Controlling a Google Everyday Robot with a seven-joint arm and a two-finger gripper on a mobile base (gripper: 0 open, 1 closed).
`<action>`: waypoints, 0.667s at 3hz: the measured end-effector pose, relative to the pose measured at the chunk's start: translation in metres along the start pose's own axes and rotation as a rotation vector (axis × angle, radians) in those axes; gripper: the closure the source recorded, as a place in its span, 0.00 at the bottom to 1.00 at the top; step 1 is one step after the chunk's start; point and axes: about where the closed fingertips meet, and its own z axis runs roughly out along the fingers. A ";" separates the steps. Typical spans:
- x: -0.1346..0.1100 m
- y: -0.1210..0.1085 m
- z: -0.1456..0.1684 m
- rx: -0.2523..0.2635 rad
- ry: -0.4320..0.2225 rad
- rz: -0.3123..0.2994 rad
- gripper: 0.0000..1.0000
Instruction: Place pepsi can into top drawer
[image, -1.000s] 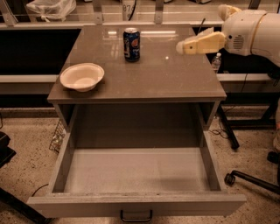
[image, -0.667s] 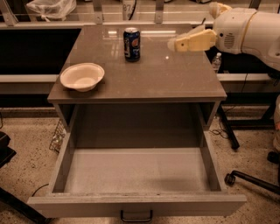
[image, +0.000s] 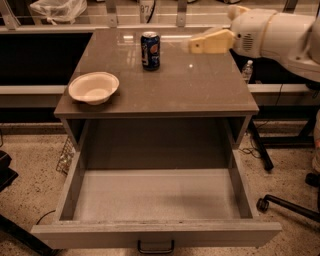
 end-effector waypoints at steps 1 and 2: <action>0.005 -0.004 0.065 -0.012 -0.037 0.120 0.00; 0.018 -0.011 0.136 0.010 -0.080 0.243 0.00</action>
Offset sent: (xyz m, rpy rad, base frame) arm 0.1386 0.1208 -0.0384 0.3001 0.1720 -0.0485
